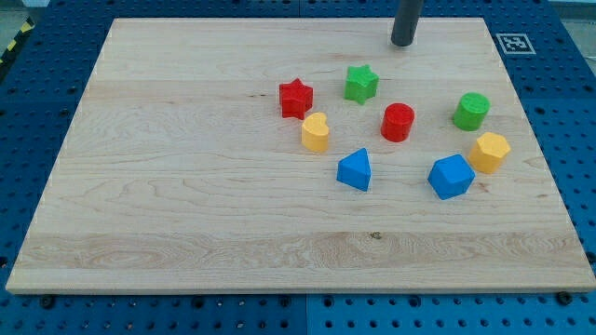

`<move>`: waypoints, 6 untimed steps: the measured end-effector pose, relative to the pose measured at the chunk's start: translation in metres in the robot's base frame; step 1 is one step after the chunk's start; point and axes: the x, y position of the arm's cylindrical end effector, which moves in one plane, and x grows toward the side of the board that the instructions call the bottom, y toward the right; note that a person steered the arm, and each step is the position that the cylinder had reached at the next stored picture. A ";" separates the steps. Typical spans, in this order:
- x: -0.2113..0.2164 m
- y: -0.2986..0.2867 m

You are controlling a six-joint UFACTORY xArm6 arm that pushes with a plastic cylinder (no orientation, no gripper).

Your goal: Move your arm to the center

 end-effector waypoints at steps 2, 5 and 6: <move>0.000 0.000; 0.073 0.117; 0.128 0.151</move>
